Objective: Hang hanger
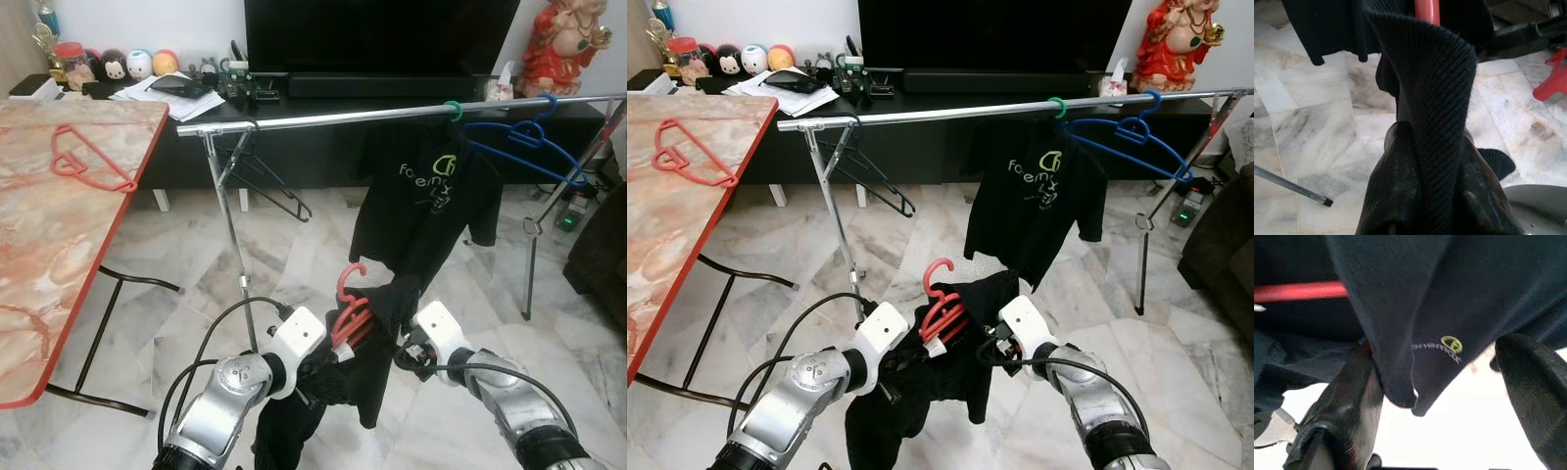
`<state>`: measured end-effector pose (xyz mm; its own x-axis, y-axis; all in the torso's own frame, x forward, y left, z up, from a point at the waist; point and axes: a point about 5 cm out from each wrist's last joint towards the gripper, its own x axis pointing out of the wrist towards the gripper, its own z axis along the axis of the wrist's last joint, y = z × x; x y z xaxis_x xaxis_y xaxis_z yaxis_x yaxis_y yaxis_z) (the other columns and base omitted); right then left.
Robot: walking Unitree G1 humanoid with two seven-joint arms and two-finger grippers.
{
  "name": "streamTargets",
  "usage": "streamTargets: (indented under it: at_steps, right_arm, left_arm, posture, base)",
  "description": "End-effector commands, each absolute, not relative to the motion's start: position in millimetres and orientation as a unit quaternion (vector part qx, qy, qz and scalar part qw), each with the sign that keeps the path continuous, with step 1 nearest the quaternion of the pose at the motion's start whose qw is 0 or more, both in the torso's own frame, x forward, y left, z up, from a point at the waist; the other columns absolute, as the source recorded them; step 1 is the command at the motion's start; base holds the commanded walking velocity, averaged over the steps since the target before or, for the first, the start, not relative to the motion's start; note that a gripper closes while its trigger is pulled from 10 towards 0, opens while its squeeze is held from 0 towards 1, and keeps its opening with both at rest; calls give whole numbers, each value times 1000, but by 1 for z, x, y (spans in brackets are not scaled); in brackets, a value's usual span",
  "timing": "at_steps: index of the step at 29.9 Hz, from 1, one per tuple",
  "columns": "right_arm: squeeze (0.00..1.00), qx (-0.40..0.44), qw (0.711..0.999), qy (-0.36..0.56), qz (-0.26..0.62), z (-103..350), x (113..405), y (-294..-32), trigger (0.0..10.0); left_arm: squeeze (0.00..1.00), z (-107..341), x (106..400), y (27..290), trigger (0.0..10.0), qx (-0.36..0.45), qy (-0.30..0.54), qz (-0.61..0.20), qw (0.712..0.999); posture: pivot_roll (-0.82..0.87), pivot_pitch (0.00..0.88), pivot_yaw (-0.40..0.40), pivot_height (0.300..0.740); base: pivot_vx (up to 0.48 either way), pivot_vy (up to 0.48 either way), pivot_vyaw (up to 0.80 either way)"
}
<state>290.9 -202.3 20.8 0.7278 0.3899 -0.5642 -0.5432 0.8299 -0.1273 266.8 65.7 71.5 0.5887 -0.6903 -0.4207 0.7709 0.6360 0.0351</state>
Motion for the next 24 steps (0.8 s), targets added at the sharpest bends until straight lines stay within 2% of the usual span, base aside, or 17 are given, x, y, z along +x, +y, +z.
streamTargets:
  at_steps: [1,2,4,5,24]
  right_arm:
    - [0,-137,926,255,244,26,296,-203,10000]
    - [0,-139,925,253,248,25,296,-200,2078]
    - [0,-139,925,253,248,24,296,-199,2078]
    - [0,-139,925,253,248,24,296,-199,0]
    - [0,-139,927,253,239,22,299,-197,0]
  left_arm:
    - [0,83,269,61,10000,103,167,-421,886]
    - [0,83,269,61,10000,104,166,-423,885]
    - [0,84,269,62,10000,104,166,-423,885]
    - [0,84,270,62,10000,103,166,-423,885]
    - [0,91,274,61,10000,95,159,-424,886]
  posture:
    - [-48,0,-54,740]
    - [-45,0,-51,740]
    - [-44,0,-49,740]
    - [-44,0,-49,740]
    - [-27,0,-47,740]
  base:
    - [0,0,0]
    - [0,0,0]
    - [0,0,0]
    - [0,0,0]
    - [0,0,0]
